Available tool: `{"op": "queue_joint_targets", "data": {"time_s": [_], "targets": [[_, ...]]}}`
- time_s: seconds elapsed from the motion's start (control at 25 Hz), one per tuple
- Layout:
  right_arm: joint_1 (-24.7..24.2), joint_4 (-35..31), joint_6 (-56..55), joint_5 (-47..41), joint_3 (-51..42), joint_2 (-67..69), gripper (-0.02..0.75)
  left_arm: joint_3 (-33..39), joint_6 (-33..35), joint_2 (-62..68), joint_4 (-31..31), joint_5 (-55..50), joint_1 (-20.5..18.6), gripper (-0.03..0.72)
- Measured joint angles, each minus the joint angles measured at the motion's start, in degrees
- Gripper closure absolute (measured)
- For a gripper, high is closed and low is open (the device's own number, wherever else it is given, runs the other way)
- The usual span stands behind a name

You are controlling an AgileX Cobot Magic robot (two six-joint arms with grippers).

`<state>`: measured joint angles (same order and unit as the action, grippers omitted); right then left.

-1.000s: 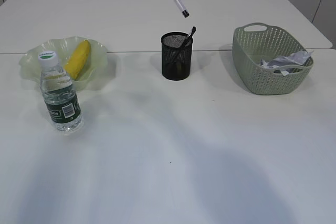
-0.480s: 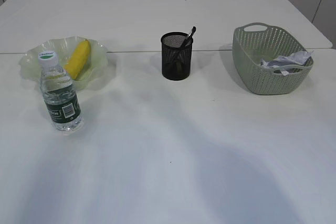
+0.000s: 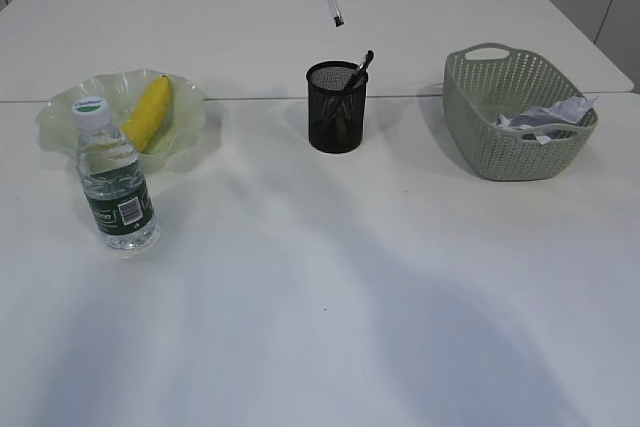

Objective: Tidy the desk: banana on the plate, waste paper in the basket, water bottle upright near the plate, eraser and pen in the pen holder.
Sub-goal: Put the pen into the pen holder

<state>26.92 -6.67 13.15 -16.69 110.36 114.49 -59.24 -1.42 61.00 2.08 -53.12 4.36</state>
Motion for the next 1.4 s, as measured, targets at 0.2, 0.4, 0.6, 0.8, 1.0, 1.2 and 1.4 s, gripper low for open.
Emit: {"op": "queue_joint_targets", "data": {"time_s": [0.2, 0.4, 0.6, 0.8, 1.0, 1.2, 1.4], "targets": [[-1.1, 0.0, 0.0, 6.9, -4.5, 0.0, 0.627, 0.0, 0.0, 0.0, 0.0, 0.8, 0.0, 0.306], [-2.4, 0.0, 0.0, 13.3, -8.3, 0.0, 0.627, 0.0, 0.0, 0.0, 0.0, 1.6, 0.0, 0.306], [-2.5, 0.0, 0.0, 18.2, -8.5, 2.7, 0.627, 0.0, 0.0, 0.0, 0.0, 1.6, 0.0, 0.306], [-2.5, 0.0, 0.0, 22.2, -8.6, 6.0, 0.627, 0.0, 0.0, 0.0, -0.7, 1.6, 0.0, 0.306], [-2.5, 0.0, -0.1, 25.7, -8.6, 8.2, 0.627, 0.0, 0.0, 0.0, -1.1, 1.6, 0.0, 0.306], [-2.6, 0.0, -0.1, 29.0, -8.6, 9.5, 0.628, 0.0, 0.0, 0.0, -1.4, 1.6, 0.0, 0.306], [-2.8, 0.0, -0.1, 32.7, -8.6, 12.5, 0.628, 0.0, 0.0, 0.0, -1.7, 1.6, 0.0, 0.306]]}}
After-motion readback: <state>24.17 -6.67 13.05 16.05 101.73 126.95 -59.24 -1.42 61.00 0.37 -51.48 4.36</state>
